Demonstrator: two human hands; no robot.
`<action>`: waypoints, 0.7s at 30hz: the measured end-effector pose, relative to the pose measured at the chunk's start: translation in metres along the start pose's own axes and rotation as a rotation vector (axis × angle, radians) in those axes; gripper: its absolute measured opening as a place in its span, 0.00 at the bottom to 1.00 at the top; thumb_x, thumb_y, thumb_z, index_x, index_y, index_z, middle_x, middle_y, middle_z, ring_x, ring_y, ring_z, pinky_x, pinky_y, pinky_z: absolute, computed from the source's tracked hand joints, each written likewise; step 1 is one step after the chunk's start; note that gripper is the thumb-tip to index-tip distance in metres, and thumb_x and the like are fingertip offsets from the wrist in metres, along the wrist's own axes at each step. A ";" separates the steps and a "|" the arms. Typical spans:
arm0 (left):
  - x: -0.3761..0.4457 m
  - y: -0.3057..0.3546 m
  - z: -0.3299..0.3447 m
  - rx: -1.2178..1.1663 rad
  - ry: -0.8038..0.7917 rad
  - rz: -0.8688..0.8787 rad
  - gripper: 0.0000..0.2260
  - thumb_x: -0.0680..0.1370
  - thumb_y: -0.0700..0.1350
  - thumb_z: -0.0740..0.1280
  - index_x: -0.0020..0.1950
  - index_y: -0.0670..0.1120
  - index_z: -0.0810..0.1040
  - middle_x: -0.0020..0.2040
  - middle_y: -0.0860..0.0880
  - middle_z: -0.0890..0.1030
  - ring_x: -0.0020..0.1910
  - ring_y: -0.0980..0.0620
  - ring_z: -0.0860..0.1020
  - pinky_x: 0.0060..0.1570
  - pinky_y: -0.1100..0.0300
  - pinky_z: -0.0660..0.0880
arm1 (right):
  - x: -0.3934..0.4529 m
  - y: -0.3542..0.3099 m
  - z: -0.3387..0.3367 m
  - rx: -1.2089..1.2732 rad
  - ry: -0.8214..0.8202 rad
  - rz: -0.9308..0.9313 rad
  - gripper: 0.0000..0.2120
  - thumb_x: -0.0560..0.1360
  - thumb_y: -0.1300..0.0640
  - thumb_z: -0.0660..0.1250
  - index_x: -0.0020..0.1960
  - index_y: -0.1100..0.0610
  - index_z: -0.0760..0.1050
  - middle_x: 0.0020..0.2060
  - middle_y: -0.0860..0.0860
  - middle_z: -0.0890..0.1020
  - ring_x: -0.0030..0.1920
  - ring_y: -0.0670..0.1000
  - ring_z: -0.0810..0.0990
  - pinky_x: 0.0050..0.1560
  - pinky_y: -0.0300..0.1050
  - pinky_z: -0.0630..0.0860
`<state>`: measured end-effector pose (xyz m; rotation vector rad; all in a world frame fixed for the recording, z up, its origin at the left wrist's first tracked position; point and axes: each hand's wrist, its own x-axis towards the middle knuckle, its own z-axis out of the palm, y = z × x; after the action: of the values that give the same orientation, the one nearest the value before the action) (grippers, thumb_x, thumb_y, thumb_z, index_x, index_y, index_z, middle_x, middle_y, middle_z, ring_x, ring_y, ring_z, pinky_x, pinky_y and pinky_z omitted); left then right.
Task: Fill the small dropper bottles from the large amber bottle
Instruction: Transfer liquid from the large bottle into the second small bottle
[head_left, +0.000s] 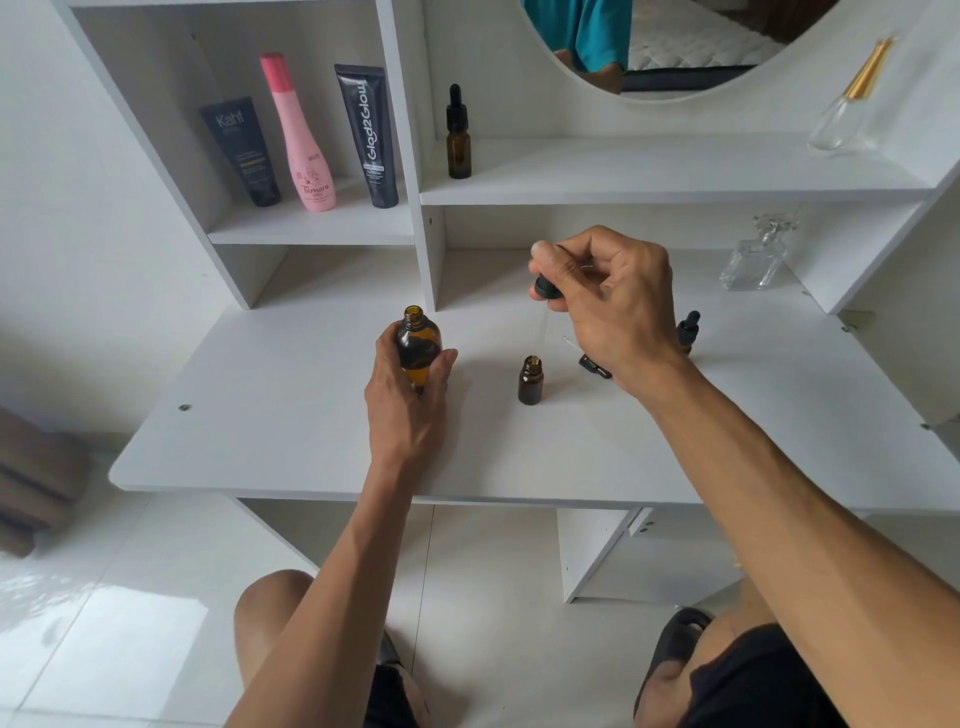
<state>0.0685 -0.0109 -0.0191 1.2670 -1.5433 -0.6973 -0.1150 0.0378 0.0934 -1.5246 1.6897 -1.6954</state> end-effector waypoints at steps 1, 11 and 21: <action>0.000 -0.001 0.001 -0.003 -0.001 -0.001 0.22 0.80 0.52 0.69 0.71 0.51 0.68 0.56 0.51 0.81 0.49 0.50 0.81 0.51 0.62 0.74 | 0.000 -0.001 -0.001 0.005 -0.002 -0.001 0.14 0.77 0.50 0.72 0.43 0.61 0.82 0.36 0.53 0.86 0.38 0.48 0.87 0.45 0.56 0.84; -0.003 0.005 0.008 -0.025 -0.036 0.011 0.21 0.79 0.50 0.70 0.70 0.50 0.69 0.56 0.51 0.81 0.49 0.52 0.80 0.49 0.67 0.70 | 0.019 -0.032 0.009 0.257 0.040 -0.016 0.07 0.79 0.57 0.70 0.48 0.61 0.82 0.41 0.56 0.86 0.40 0.51 0.88 0.43 0.45 0.84; 0.003 -0.005 -0.007 -0.059 0.009 -0.017 0.21 0.79 0.50 0.71 0.69 0.52 0.69 0.55 0.53 0.81 0.48 0.56 0.79 0.48 0.72 0.71 | 0.033 -0.066 0.083 0.210 -0.113 -0.149 0.09 0.80 0.57 0.67 0.52 0.62 0.83 0.43 0.54 0.87 0.41 0.48 0.87 0.46 0.50 0.85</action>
<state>0.0769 -0.0143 -0.0196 1.2394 -1.4953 -0.7418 -0.0317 -0.0156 0.1434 -1.6459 1.3261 -1.7594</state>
